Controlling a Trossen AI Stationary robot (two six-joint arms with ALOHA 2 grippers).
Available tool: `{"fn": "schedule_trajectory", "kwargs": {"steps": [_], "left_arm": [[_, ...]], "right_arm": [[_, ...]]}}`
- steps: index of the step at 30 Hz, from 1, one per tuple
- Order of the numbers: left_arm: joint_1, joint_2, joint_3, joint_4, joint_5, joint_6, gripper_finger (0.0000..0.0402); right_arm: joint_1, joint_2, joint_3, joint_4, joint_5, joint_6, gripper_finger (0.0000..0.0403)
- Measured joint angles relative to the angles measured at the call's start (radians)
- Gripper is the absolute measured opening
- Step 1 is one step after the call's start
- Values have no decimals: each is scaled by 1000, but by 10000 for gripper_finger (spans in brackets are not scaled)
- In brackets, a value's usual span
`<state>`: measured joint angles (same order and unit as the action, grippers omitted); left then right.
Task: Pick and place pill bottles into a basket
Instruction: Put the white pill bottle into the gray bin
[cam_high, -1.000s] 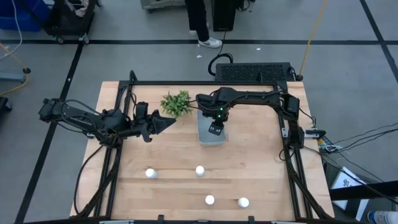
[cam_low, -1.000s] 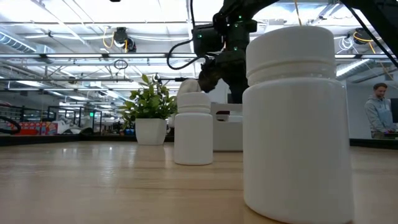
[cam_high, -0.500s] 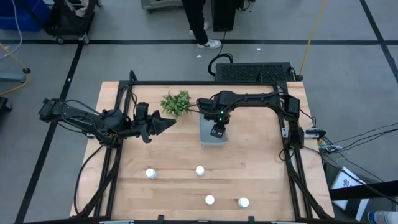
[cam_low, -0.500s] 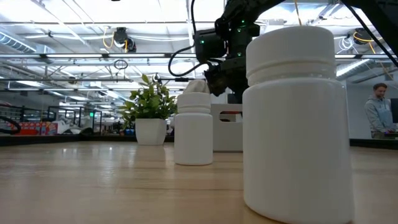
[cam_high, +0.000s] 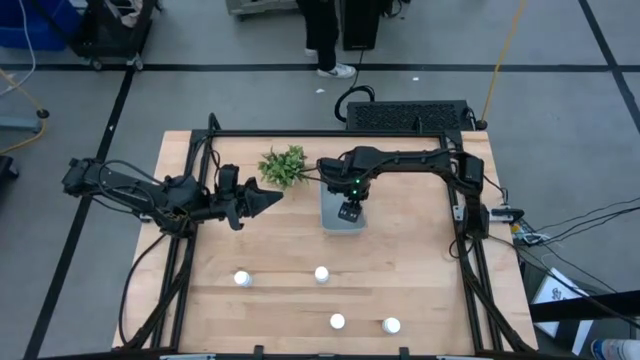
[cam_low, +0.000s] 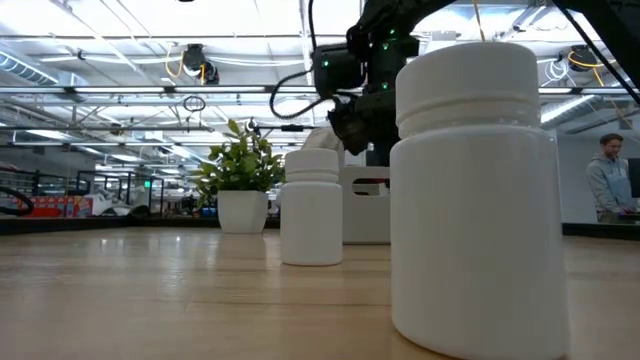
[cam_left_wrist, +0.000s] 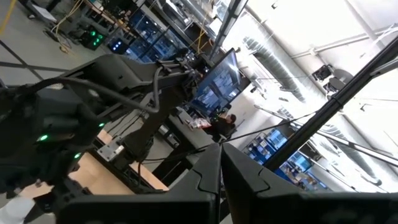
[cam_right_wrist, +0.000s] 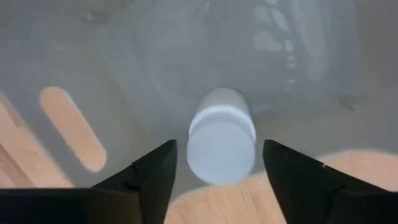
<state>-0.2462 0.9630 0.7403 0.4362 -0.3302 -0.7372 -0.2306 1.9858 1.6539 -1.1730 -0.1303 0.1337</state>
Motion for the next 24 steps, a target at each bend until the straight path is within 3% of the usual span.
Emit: {"fn": "schedule_trajectory", "kwargs": {"steps": [6, 12, 20, 24], "left_arm": [[0, 0, 0, -7, 0, 0, 19], [0, 0, 0, -22, 2, -2, 19], [11, 0, 0, -24, 40, -31, 22], [7, -2, 0, -58, 107, -32, 48]], "right_arm": [[-1, -51, 0, -35, -1, 22, 277], [27, -156, 0, -42, -1, 90, 283], [61, -343, 0, 80, 0, 343, 283], [92, -438, 1, 185, 48, 462, 282]]}}
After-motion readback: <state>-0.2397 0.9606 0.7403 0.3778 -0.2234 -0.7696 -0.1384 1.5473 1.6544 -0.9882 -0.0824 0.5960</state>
